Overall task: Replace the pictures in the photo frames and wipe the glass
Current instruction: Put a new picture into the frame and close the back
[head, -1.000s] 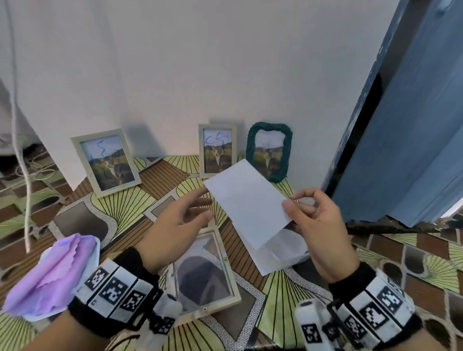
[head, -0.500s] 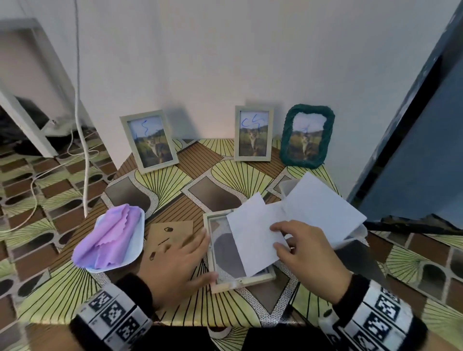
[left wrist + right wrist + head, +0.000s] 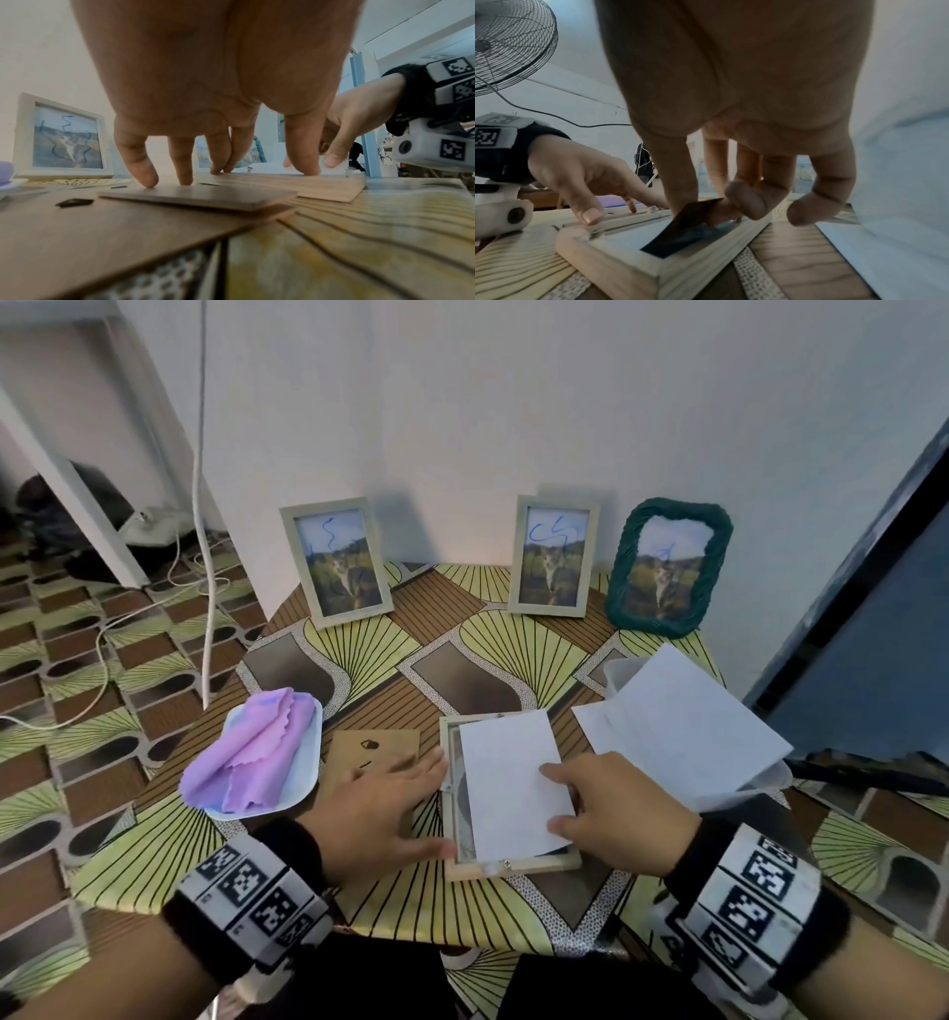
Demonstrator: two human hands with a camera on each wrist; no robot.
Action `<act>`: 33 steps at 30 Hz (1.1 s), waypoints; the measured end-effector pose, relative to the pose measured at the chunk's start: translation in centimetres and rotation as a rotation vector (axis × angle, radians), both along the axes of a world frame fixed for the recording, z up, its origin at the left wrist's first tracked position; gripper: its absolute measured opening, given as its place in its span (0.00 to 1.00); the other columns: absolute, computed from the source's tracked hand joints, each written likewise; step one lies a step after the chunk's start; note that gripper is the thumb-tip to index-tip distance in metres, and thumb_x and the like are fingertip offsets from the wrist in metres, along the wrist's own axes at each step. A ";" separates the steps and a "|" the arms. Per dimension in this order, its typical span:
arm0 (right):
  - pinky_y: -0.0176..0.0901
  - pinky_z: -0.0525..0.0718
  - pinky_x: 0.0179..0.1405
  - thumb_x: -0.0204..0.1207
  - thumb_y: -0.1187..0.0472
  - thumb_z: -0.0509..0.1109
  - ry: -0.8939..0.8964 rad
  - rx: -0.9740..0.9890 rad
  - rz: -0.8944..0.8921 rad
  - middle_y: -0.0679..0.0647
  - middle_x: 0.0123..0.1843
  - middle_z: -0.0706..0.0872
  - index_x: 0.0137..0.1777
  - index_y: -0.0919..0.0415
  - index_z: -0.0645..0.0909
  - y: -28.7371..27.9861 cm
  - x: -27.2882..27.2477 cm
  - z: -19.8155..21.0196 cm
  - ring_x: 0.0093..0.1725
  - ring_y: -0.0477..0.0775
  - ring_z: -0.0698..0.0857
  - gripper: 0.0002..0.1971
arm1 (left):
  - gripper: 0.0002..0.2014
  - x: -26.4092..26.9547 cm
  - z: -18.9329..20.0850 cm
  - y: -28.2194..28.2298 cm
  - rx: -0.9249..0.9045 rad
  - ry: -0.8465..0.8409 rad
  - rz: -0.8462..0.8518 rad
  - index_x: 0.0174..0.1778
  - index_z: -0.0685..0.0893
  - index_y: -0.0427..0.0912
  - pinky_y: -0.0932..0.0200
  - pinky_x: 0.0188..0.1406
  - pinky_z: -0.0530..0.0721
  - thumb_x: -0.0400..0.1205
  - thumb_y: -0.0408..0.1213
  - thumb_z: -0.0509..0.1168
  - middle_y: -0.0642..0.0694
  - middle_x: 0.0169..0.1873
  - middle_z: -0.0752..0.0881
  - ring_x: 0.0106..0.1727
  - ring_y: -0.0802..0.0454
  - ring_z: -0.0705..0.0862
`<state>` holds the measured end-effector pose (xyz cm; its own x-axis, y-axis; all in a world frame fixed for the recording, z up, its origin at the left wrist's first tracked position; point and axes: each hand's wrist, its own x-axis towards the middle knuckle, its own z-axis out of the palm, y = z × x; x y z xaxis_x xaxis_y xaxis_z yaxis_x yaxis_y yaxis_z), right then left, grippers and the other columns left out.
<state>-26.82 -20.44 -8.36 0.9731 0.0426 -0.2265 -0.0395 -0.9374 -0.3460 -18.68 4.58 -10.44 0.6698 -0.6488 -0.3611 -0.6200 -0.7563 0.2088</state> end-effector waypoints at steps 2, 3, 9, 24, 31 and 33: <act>0.46 0.73 0.69 0.79 0.50 0.69 0.019 -0.020 0.013 0.50 0.73 0.78 0.82 0.53 0.67 0.3 0.5 0.0 0.72 0.54 0.75 0.31 | 0.47 0.0 0.1 0.0 -0.002 -0.003 -0.006 0.86 0.42 0.58 0.36 0.82 0.49 0.78 0.71 0.57 0.67 0.83 0.40 0.85 0.61 0.41; 0.47 0.73 0.70 0.79 0.50 0.69 0.031 -0.025 0.021 0.49 0.74 0.78 0.82 0.52 0.67 0.5 0.7 0.0 0.72 0.54 0.75 0.32 | 0.46 0.0 0.1 0.0 -0.004 -0.004 -0.007 0.86 0.42 0.58 0.36 0.82 0.49 0.78 0.70 0.58 0.67 0.84 0.40 0.85 0.61 0.41; 0.50 0.75 0.69 0.75 0.48 0.72 0.108 -0.092 0.056 0.49 0.71 0.79 0.77 0.55 0.73 1.8 1.4 0.3 0.70 0.54 0.76 0.30 | 0.45 0.1 -0.1 0.0 -0.008 -0.029 -0.009 0.86 0.42 0.59 0.39 0.81 0.49 0.79 0.69 0.58 0.66 0.84 0.41 0.85 0.61 0.41; 0.59 0.58 0.84 0.76 0.28 0.57 0.056 -0.327 0.270 0.54 0.88 0.55 0.85 0.51 0.56 1.5 3.9 -0.7 0.86 0.57 0.54 0.43 | 0.46 0.2 -0.3 0.1 -0.023 -0.052 -0.005 0.86 0.43 0.60 0.39 0.83 0.53 0.78 0.70 0.59 0.68 0.84 0.42 0.85 0.63 0.44; 0.61 0.65 0.78 0.80 0.29 0.52 0.022 -0.362 0.252 0.56 0.88 0.50 0.85 0.54 0.50 2.1 3.1 -1.7 0.87 0.56 0.50 0.42 | 0.46 0.2 -0.3 0.3 -0.028 -0.047 -0.014 0.86 0.43 0.58 0.38 0.83 0.52 0.78 0.69 0.59 0.66 0.84 0.42 0.85 0.62 0.43; 0.63 0.65 0.78 0.80 0.29 0.49 0.013 -0.358 0.240 0.56 0.88 0.50 0.85 0.54 0.50 2.2 2.7 -1.9 0.87 0.57 0.50 0.42 | 0.46 0.2 -0.3 0.8 -0.069 -0.068 -0.011 0.87 0.45 0.54 0.39 0.84 0.54 0.79 0.68 0.59 0.61 0.85 0.44 0.86 0.61 0.45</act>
